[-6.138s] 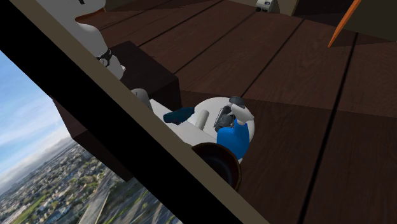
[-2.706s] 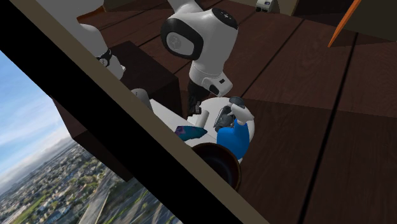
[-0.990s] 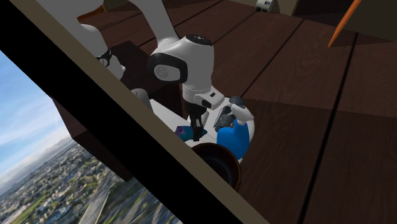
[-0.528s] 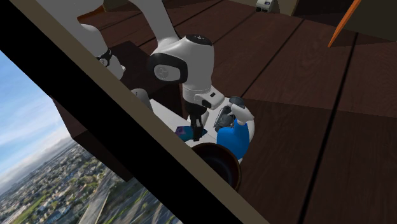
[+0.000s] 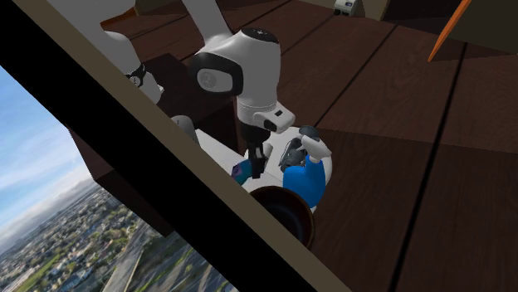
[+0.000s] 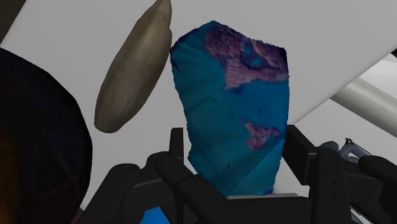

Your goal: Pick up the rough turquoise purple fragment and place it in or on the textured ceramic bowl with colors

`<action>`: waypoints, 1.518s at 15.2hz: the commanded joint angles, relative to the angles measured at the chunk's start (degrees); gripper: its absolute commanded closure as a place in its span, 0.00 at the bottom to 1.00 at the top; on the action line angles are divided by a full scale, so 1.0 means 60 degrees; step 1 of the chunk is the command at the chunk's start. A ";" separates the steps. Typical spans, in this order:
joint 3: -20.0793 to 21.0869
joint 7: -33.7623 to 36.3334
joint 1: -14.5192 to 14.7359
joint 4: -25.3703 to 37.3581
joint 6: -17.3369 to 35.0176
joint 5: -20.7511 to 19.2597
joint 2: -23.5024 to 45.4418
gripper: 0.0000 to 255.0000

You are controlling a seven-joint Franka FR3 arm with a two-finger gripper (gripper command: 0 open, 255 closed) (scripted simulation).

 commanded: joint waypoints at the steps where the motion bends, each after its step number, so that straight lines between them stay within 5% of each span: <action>1: 0.0092 -0.0142 -0.0063 -0.0068 -0.0183 0.0136 -0.0254 1.00; 23: 0.0732 -0.1694 -0.0405 -0.0083 -0.2483 0.1701 -0.2700 1.00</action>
